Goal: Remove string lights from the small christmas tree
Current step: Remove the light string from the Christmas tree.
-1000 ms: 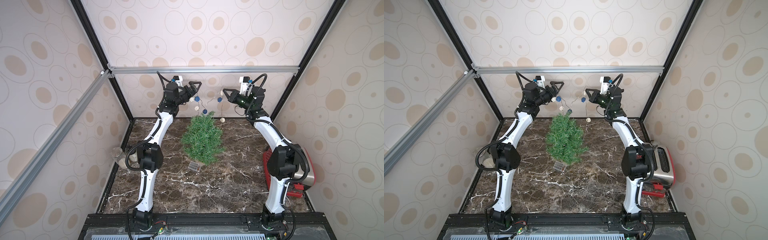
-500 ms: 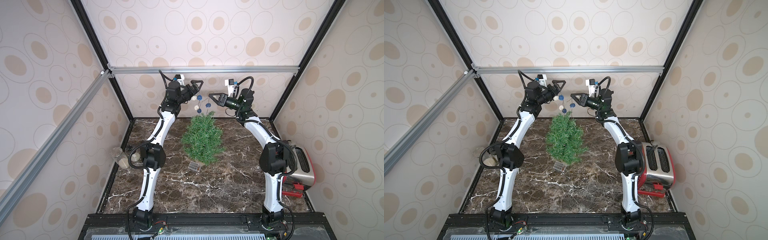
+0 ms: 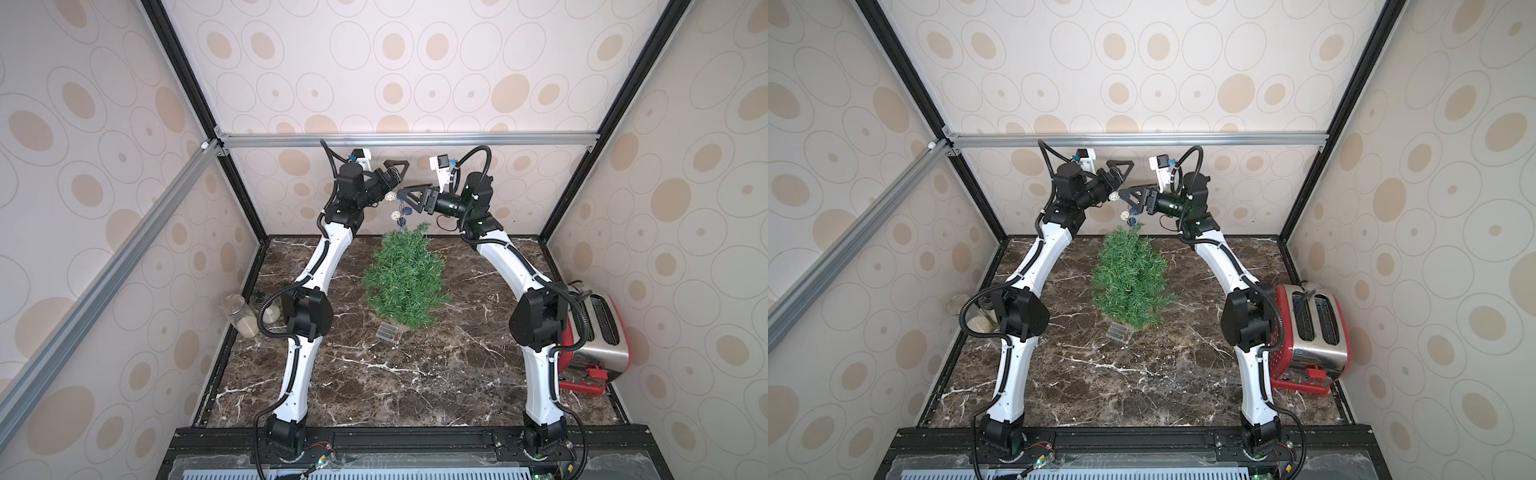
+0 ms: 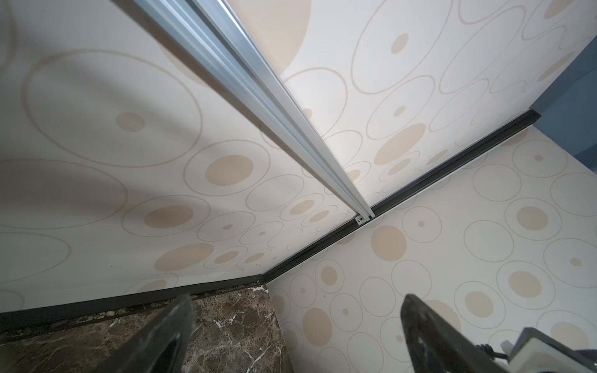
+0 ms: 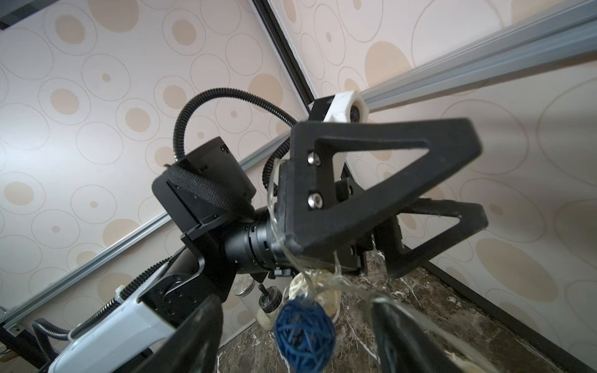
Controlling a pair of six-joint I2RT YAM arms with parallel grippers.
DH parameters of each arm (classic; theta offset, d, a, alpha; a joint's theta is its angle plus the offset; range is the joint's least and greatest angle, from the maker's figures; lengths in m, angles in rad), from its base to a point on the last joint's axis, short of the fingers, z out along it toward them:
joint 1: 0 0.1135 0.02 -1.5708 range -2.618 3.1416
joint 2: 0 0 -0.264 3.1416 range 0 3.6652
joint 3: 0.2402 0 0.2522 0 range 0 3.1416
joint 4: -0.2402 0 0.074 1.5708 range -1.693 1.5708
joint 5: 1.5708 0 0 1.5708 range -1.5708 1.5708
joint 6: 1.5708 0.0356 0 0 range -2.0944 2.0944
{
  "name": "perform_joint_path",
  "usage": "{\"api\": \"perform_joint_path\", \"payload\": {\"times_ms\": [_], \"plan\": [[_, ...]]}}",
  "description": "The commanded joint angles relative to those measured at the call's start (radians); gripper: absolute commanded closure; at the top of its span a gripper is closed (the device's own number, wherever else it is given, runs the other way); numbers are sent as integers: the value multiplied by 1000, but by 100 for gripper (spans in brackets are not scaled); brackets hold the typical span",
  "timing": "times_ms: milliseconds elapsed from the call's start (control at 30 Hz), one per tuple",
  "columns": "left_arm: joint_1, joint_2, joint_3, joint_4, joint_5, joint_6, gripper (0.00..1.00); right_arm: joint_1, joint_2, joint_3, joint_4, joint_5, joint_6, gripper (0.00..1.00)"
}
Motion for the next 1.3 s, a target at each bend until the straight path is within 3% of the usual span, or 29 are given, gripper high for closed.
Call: {"api": "perform_joint_path", "payload": {"times_ms": [0, 233, 433, 533, 833, 1267], "plan": [[-7, 4, 53, 45, 4, -16, 1, 0, 11, 25, -71, 27, -72, 23], [-12, 8, 46, 39, 27, -22, 1, 12, 70, 129, -94, 6, -52, 23], [-19, -8, 30, 39, 46, -22, 1, 17, 111, 216, -131, 0, -52, 31], [-22, -23, 12, 38, 44, -11, 1, 18, 113, 222, -129, -8, -49, 38], [-22, -55, -23, -15, 28, 46, 1, 20, 85, 199, -136, 7, -59, 74], [-19, -146, -26, -265, -62, 304, 1, 20, 34, 153, -200, 26, -118, 97]]}}
